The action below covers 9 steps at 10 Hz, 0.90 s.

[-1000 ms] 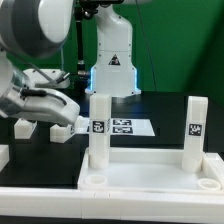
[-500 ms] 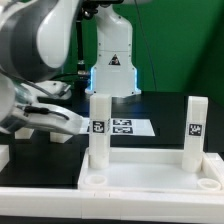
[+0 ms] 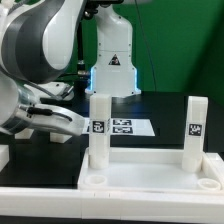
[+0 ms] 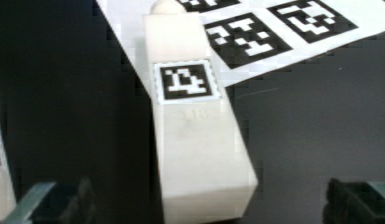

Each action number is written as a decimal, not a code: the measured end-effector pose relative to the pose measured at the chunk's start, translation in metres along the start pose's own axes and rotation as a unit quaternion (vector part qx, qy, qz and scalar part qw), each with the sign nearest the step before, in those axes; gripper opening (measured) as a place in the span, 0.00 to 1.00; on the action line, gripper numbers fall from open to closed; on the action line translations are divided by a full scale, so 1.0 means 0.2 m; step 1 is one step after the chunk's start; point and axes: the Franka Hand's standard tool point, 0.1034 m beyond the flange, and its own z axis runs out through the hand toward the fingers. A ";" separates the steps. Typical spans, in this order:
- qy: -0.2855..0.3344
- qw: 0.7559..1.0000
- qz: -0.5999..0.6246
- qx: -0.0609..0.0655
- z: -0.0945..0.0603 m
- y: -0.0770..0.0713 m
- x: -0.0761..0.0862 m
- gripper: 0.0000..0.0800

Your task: Assemble desk

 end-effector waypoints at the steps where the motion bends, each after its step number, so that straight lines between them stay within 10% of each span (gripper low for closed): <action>1: -0.001 1.000 0.000 -0.001 0.02 0.00 -0.01 0.81; 6: -0.004 1.000 0.004 -0.001 0.09 0.01 0.00 0.81; 9: -0.004 1.000 0.004 -0.001 0.09 0.01 0.00 0.36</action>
Offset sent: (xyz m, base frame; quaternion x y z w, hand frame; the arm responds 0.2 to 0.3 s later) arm -0.0092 0.0043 -0.0078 -0.0015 0.0026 0.0079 1.0000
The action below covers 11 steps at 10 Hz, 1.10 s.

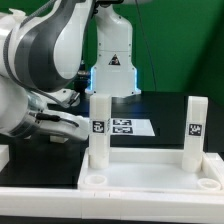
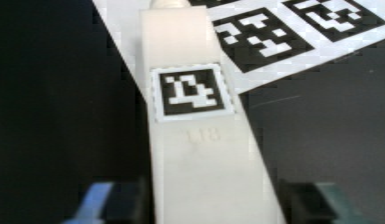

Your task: Assemble desk

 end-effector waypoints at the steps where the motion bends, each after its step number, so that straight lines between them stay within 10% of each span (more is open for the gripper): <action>1: 0.000 1.000 0.000 0.000 0.00 0.00 0.00 0.36; 5: 0.005 1.000 -0.008 -0.002 -0.03 0.00 0.00 0.36; 9: 0.039 0.998 -0.047 -0.023 -0.33 -0.09 -0.07 0.36; 11: 0.043 0.998 -0.049 -0.024 -0.33 -0.09 -0.05 0.36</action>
Offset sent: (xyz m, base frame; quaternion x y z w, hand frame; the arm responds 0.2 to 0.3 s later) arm 0.0052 0.0010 0.0042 -0.0012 0.0066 -0.0007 1.0000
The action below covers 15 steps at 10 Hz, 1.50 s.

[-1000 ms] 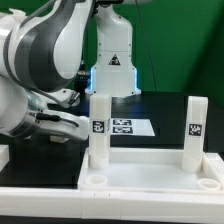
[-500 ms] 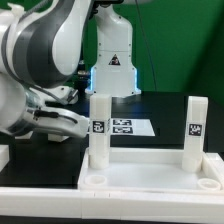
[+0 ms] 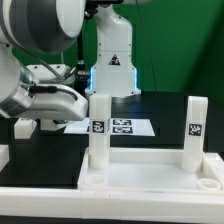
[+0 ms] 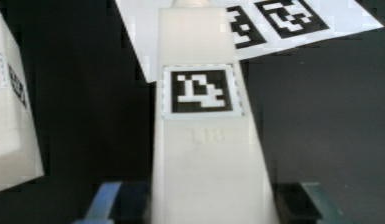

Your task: Assemble desk

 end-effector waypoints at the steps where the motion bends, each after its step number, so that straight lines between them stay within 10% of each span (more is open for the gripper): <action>1: 0.014 1.000 0.000 -0.002 -0.01 0.00 0.02 0.36; 15: 0.373 0.926 -0.039 -0.036 -0.56 -0.25 -0.01 0.36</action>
Offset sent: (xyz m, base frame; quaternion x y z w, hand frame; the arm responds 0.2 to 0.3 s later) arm 0.0225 -0.0007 0.0329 -0.0149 0.1745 -0.0196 0.9843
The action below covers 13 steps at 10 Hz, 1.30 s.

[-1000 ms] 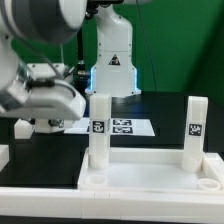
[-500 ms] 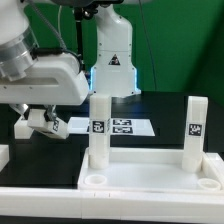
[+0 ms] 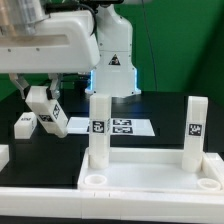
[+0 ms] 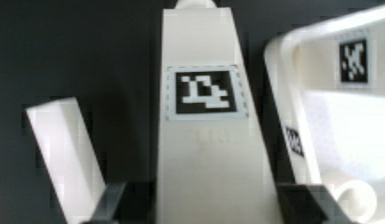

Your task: Assemble desk

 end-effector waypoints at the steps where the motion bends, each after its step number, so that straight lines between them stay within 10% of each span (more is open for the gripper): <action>1: 0.043 0.999 0.001 -0.007 0.01 0.02 0.02 0.36; 6: 0.206 0.978 -0.016 -0.034 -0.12 -0.13 0.16 0.36; 11: 0.214 0.976 -0.014 -0.036 -0.11 -0.16 0.16 0.36; 13: 0.226 0.974 -0.011 -0.022 -0.20 -0.42 0.22 0.36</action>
Offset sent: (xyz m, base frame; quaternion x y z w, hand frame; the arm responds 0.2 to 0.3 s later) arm 0.0238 0.0168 0.0201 -0.0451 0.1865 0.0014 0.9814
